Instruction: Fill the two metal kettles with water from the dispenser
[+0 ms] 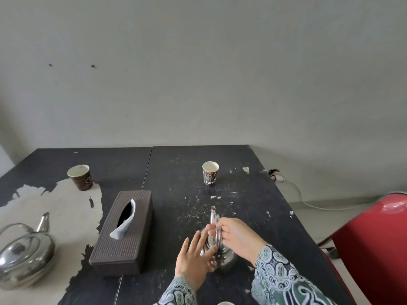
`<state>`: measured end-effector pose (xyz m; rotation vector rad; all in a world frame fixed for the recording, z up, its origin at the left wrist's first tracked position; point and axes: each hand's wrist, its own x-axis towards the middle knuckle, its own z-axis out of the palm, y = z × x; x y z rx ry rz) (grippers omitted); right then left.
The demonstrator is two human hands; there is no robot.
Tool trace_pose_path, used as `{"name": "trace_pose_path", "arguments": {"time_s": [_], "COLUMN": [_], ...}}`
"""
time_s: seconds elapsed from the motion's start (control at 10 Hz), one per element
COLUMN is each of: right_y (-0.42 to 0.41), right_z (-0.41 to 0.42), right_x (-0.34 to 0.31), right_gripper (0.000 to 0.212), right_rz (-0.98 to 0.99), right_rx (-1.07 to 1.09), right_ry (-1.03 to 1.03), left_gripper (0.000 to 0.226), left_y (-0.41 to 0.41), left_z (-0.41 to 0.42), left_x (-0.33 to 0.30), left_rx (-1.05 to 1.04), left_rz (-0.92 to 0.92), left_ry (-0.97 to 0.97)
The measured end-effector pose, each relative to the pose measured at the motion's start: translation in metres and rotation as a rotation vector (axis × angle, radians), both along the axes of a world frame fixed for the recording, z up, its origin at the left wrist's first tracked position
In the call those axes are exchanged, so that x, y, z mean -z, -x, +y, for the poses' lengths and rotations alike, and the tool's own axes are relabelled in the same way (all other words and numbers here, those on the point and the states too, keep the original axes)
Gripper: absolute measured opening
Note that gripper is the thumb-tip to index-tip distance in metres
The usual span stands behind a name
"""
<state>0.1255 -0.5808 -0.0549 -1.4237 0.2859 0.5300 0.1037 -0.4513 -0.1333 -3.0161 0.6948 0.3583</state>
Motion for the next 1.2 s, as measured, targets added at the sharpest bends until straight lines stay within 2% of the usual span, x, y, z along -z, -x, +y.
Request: {"name": "trace_pose_path", "arguments": {"time_s": [0.1,0.2,0.3,0.4,0.5,0.6,0.7,0.8,0.9,1.0,1.1,1.2], "right_y": [-0.013,-0.033,-0.039,-0.036,-0.032,-0.031,-0.034,-0.037,-0.034,-0.026,-0.023,-0.017], "right_z": [-0.001,0.0,-0.004,-0.015,-0.023,-0.029,-0.029,-0.034,-0.037,-0.04,-0.037,-0.03], "right_x": [0.004,0.013,0.031,0.065,0.089,0.099,0.096,0.083,0.068,0.043,0.014,-0.034], "right_gripper": [0.02,0.013,0.017,0.045,0.065,0.068,0.071,0.065,0.057,0.039,0.034,0.03], "right_rz": [-0.035,-0.136,-0.323,-0.561,-0.549,-0.549,-0.537,-0.454,-0.356,-0.271,-0.263,-0.338], "right_rx": [0.02,0.011,-0.057,-0.219,-0.387,-0.444,-0.445,-0.445,-0.436,-0.478,-0.487,-0.435], "right_ry": [-0.008,0.124,0.498,0.814,0.952,1.147,1.146,0.951,0.869,0.938,1.004,1.005], "left_gripper": [0.058,0.058,0.061,0.066,0.064,0.062,0.06,0.055,0.051,0.045,0.04,0.036], "left_y": [-0.014,-0.037,-0.052,-0.068,-0.074,-0.079,-0.08,-0.081,-0.075,-0.066,-0.064,-0.055], "left_z": [-0.001,-0.004,-0.006,-0.006,-0.006,-0.011,-0.013,-0.005,0.007,0.032,0.045,0.063], "left_x": [0.005,0.01,0.014,0.019,0.021,0.022,0.017,0.003,-0.01,-0.035,-0.061,-0.109], "left_rx": [0.0,-0.013,-0.015,-0.011,-0.028,-0.048,-0.046,0.027,0.077,-0.01,-0.081,-0.169], "left_rz": [-0.015,-0.031,-0.064,-0.057,-0.046,-0.027,-0.001,0.015,0.052,0.142,0.131,0.015], "left_ry": [0.002,0.021,0.059,0.059,0.041,0.023,0.007,0.038,0.053,0.088,0.096,0.168]}}
